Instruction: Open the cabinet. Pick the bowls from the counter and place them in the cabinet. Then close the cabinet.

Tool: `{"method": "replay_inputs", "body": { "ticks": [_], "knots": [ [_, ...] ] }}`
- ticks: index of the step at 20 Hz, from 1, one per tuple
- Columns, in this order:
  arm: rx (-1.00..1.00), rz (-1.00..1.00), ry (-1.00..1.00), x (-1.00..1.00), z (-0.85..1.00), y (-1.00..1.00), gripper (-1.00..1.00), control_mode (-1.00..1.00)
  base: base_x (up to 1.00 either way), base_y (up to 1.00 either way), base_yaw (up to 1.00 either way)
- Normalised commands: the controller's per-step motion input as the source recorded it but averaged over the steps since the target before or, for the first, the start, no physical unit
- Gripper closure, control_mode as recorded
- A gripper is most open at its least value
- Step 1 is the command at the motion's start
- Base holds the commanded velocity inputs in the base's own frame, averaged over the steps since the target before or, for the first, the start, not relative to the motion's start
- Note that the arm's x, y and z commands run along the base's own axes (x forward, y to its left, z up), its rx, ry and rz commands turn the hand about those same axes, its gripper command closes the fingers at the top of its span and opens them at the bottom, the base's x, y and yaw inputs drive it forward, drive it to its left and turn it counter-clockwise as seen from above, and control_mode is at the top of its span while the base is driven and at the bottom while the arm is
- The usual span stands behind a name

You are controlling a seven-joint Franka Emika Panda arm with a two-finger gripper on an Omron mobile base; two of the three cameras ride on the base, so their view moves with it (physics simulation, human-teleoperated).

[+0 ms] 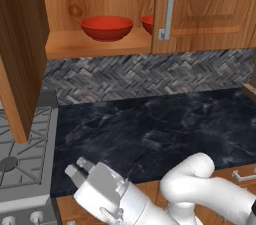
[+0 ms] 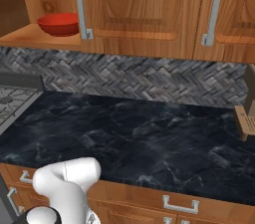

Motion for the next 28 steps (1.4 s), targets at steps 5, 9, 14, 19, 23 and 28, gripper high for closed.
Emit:
{"method": "replay_inputs", "body": {
  "ticks": [5, 9, 14, 19, 23, 28],
  "knots": [
    [0.12, -0.29, 0.0, -1.0, 0.0, 0.28, -1.0, -1.0, 0.0, 0.0, 0.0],
    [0.14, -0.3, 0.01, -0.94, 0.0, 0.35, -1.0, -1.0, 0.0, 0.0, 0.0],
    [0.15, -0.3, 0.08, -0.78, 0.0, 0.36, -1.0, -1.0, 0.0, 0.0, 0.0],
    [0.14, -0.32, 0.13, -0.69, 0.0, 0.44, -1.0, -1.0, 0.0, 0.0, 0.0],
    [0.14, -0.33, 0.15, -0.65, 0.0, 0.56, -1.0, -1.0, 0.0, 0.0, 0.0],
    [0.15, -0.33, 0.19, -0.57, 0.0, 0.57, -1.0, -1.0, 0.0, 0.0, 0.0]
  ]
}}
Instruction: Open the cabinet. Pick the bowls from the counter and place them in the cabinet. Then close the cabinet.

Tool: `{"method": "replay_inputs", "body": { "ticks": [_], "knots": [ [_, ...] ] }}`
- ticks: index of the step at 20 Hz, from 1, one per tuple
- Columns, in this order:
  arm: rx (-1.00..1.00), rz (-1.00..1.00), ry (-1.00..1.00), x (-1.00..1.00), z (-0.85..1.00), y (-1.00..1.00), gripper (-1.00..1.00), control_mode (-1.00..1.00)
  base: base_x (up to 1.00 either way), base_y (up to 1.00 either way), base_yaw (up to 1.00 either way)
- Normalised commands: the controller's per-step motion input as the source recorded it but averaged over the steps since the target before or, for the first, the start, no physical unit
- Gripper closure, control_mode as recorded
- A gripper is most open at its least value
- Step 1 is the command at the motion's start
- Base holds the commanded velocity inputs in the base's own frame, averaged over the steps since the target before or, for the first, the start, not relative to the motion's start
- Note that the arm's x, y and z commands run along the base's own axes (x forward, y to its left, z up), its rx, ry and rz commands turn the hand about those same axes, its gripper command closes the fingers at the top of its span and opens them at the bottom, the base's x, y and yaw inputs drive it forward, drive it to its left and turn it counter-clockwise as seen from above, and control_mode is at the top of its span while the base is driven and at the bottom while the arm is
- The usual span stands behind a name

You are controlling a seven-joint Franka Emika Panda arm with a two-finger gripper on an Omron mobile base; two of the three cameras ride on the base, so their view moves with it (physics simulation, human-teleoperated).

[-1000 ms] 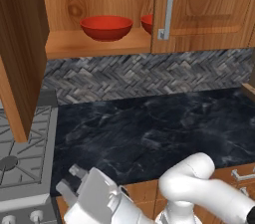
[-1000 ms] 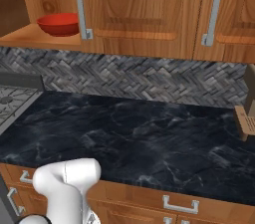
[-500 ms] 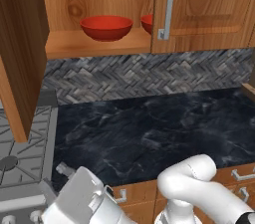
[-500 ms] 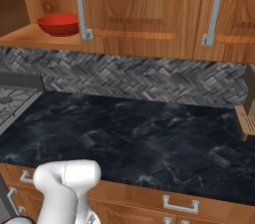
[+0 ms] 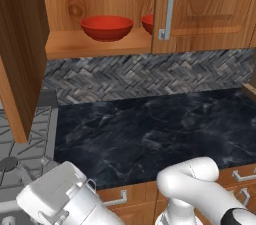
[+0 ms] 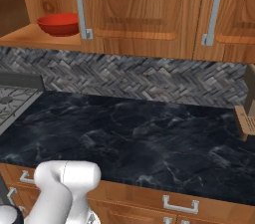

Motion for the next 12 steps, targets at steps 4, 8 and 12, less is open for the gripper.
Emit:
{"method": "replay_inputs", "body": {
  "ticks": [4, 8, 12],
  "knots": [
    [0.16, -0.32, 0.2, -0.51, 0.0, 0.58, -1.0, -1.0, 0.0, 0.0, 0.0],
    [0.16, -0.29, 0.11, -0.55, 0.0, 0.44, -1.0, -1.0, 0.0, 0.0, 0.0],
    [0.13, -0.29, 0.0, -0.69, 0.0, 0.32, -1.0, -1.0, 0.0, 0.0, 0.0]
  ]
}}
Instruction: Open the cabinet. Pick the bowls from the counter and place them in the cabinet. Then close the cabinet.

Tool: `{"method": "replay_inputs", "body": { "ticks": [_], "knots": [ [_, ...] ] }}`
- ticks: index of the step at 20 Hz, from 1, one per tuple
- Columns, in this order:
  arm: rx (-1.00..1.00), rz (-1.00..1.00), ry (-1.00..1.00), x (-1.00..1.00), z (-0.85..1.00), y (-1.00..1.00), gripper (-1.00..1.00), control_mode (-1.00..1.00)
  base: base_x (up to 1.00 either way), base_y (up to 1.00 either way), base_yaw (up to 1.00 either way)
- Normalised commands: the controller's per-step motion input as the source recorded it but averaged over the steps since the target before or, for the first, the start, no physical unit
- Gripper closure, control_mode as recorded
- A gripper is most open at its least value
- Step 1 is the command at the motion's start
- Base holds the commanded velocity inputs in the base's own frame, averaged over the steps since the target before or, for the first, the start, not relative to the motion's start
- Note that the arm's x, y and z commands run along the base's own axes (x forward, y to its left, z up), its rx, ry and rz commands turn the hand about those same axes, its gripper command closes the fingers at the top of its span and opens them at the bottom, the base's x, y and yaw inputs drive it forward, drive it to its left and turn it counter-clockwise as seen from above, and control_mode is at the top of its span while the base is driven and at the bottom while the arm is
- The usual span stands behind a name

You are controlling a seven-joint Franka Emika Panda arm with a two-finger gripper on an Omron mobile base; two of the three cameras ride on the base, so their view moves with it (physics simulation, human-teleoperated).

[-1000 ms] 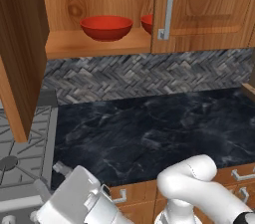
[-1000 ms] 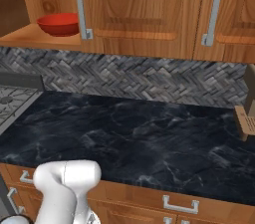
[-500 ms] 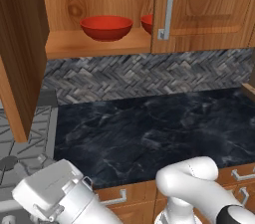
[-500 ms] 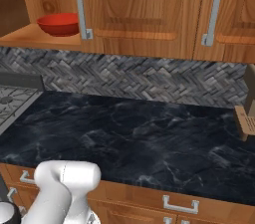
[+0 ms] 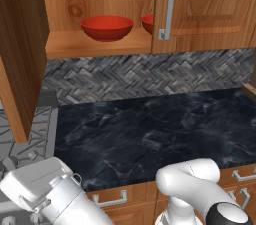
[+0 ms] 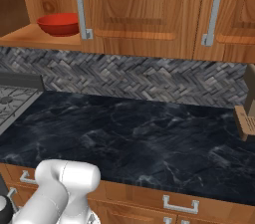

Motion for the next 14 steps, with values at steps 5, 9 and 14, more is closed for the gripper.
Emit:
{"method": "replay_inputs", "body": {
  "ticks": [5, 9, 14],
  "knots": [
    [0.11, -0.32, 0.0, -0.49, 0.0, 0.4, -1.0, -1.0, 0.0, 0.0, 0.0],
    [0.11, -0.35, 0.04, -0.3, 0.0, 0.5, -1.0, -1.0, 0.0, 0.0, 0.0],
    [0.14, -0.31, 0.19, -0.16, -0.01, 0.49, -1.0, -1.0, 0.0, 0.0, 0.0]
  ]
}}
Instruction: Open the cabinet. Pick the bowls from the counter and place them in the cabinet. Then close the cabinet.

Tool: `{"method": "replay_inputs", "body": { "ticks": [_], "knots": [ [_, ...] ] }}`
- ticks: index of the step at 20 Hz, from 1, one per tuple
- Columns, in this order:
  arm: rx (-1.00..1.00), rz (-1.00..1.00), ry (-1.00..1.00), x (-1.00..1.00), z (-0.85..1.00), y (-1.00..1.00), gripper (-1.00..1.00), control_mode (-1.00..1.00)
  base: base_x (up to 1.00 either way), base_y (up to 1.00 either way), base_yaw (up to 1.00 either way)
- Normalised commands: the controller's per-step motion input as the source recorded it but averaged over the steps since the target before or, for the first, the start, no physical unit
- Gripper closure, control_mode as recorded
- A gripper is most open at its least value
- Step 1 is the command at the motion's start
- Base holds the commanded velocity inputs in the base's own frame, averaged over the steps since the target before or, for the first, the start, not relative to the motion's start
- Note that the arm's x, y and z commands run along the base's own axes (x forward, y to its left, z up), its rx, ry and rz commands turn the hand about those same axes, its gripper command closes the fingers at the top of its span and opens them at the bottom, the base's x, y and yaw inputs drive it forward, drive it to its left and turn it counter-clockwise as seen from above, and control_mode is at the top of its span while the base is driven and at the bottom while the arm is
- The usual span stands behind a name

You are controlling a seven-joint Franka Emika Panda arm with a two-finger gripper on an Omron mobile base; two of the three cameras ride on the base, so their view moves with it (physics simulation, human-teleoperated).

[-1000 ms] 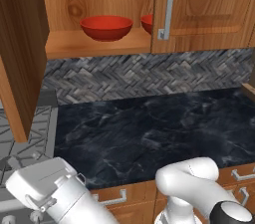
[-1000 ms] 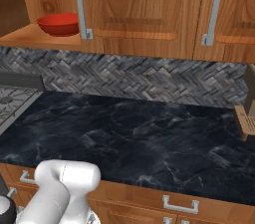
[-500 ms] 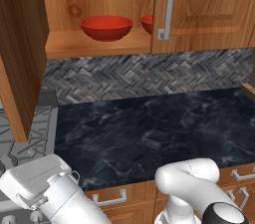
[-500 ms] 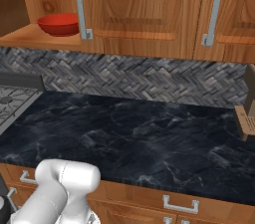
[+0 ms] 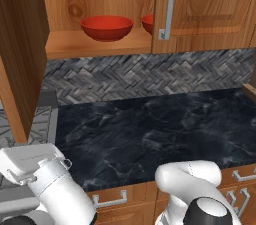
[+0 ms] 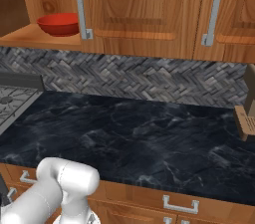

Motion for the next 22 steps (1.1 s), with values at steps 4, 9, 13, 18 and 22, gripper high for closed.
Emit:
{"method": "replay_inputs", "body": {
  "ticks": [4, 9, 13, 18, 22],
  "knots": [
    [0.19, -0.3, 0.26, -0.17, -0.01, 0.3, -1.0, -1.0, 0.0, 0.0, 0.0],
    [0.2, -0.31, 0.16, -0.39, 0.0, 0.34, -1.0, -1.0, 0.0, 0.0, 0.0],
    [0.27, -0.32, 0.06, -0.7, 0.0, 0.08, -1.0, -1.0, 0.0, 0.0, 0.0],
    [0.38, -0.33, 0.04, -0.82, 0.0, -0.03, -1.0, -1.0, 0.0, 0.0, 0.0],
    [0.42, -0.34, 0.01, -0.83, 0.03, -0.09, -1.0, -1.0, 0.0, 0.0, 0.0]
  ]
}}
